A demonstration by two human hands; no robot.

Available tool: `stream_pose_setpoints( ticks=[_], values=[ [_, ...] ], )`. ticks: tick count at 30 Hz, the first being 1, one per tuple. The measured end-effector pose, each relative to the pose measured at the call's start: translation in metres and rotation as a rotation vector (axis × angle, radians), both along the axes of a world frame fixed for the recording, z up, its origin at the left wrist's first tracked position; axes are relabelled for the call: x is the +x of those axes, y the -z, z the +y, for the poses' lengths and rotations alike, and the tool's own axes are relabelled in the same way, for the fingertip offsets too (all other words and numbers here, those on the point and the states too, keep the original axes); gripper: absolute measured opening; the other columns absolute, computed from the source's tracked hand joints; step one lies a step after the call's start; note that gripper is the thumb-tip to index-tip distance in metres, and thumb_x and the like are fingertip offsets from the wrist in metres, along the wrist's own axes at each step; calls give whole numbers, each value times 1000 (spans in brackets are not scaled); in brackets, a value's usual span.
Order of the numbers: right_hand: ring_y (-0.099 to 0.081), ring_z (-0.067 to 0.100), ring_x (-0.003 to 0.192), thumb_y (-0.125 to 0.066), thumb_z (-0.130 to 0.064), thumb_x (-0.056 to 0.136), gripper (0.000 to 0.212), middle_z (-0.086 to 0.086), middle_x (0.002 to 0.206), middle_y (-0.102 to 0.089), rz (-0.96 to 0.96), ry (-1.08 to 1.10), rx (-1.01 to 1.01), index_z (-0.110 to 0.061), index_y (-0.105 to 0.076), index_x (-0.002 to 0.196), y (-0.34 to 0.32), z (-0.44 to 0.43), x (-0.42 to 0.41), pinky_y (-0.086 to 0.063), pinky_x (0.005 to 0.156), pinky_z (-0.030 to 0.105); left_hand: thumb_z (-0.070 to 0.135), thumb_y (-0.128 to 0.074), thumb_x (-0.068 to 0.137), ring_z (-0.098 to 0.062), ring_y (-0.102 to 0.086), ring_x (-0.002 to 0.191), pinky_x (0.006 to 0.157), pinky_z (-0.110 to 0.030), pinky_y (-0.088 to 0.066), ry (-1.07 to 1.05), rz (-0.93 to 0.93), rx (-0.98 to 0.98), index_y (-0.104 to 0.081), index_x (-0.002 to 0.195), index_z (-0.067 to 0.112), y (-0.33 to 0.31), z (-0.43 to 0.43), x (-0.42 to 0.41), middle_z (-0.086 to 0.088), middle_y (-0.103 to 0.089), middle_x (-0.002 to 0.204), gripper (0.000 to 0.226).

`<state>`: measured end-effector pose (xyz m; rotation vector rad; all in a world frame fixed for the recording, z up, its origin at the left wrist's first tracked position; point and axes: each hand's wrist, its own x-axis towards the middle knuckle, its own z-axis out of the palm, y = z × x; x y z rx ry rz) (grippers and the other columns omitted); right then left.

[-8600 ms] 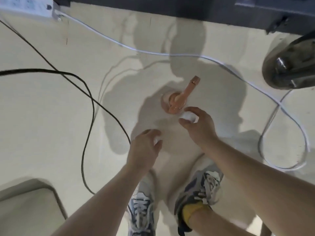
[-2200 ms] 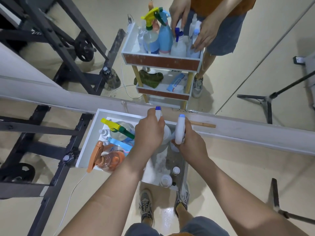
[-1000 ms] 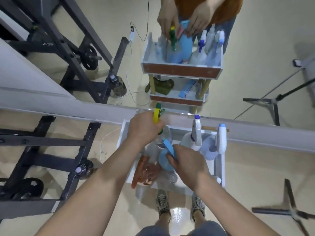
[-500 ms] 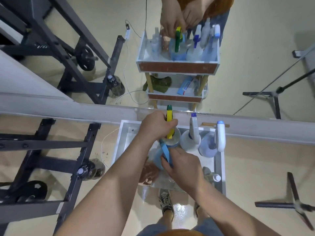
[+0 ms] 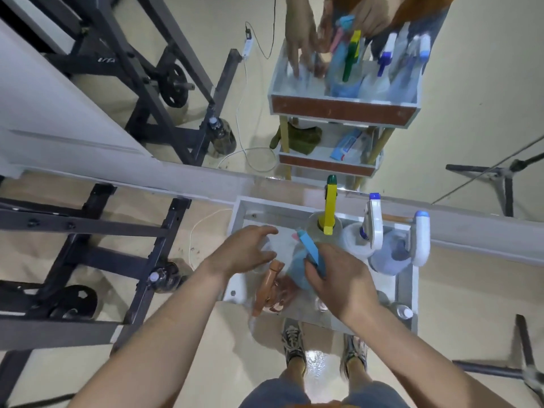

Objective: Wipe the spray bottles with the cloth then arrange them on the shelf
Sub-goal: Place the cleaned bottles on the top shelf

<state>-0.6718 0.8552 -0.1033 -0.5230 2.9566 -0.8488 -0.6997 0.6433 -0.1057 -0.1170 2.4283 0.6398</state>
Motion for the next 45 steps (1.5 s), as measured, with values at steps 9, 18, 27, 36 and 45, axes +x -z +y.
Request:
stream_pose_setpoints(
  ticks=[9, 18, 27, 36, 45],
  values=[
    [-63, 34, 72, -58, -41, 82, 47, 10, 97, -67, -9, -68, 110, -12, -61, 119, -18, 4, 3, -50, 50, 37, 12, -56, 93, -32, -63, 96, 70, -33, -39, 55, 167, -405, -51, 123, 14, 11, 25, 9, -13, -66, 107, 30],
    [-65, 21, 73, -51, -37, 84, 49, -5, 90, -65, -74, -388, 119, -31, -51, 132, -66, -42, 47, -45, 47, 31, 12, -67, 79, -30, -65, 89, 64, -31, -41, 132, 113, -514, -58, 87, 17, 0, -3, 20, -9, -67, 95, 13],
    [-55, 23, 39, -83, -38, 62, 29, 3, 53, -56, -107, -280, 406, -20, -61, 57, -58, -81, 26, -1, 44, 21, 17, -80, 70, -18, -66, 59, 46, -22, -39, 133, 319, -475, -56, 83, 22, 18, -30, 71, 1, -61, 75, 27],
    [-48, 19, 32, -90, -20, 34, 37, 0, 41, -40, -23, -359, 344, -20, -55, 47, -71, -100, 7, -12, 39, 16, 26, -59, 89, -29, -55, 114, 81, -40, -51, -138, 321, -183, -43, 142, 25, 22, -30, 87, -1, -48, 139, 55],
    [-65, 24, 77, -67, -19, 83, 11, -1, 80, -63, -239, -231, 498, -19, -69, 95, -82, -117, -91, -50, 62, 29, 22, -59, 90, -30, -46, 126, 90, -42, -50, -146, 235, -159, -39, 144, 30, 16, -29, 87, -3, -30, 153, 58]
  ],
)
